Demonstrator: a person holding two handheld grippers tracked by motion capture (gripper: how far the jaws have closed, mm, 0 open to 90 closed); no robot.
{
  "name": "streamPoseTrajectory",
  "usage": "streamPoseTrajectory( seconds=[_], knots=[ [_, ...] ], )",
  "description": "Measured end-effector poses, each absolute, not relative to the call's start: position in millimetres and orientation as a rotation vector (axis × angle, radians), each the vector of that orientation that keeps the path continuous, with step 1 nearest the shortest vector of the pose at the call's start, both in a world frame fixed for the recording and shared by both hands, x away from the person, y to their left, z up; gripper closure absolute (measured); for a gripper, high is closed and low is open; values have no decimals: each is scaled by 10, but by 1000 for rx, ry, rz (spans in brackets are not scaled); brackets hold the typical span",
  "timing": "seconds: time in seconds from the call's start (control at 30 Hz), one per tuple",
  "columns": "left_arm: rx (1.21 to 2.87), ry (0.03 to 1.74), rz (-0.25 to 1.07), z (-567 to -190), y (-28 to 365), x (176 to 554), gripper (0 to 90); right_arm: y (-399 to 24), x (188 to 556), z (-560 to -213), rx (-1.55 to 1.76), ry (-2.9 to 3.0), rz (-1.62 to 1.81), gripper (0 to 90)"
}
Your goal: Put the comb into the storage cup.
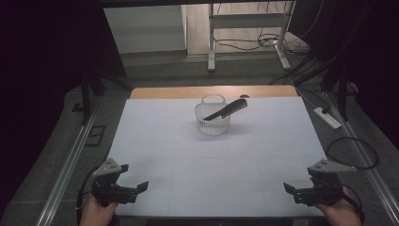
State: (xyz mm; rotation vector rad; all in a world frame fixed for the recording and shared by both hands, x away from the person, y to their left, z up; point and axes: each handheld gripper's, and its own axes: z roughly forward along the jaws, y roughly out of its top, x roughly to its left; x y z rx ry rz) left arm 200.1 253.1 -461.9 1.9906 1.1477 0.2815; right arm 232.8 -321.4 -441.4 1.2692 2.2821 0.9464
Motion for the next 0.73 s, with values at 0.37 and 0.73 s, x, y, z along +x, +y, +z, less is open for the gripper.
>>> streamPoseTrajectory(
  seconds=[0.37,0.73],
  knots=[
    [1995,1146,284,-4619,2528,2000,0,-3253,2280,-4415,1321,2279,867,0],
    [1997,1148,282,-4617,2519,2007,0,-3268,2255,-4430,1349,2289,795,0]
  ],
)
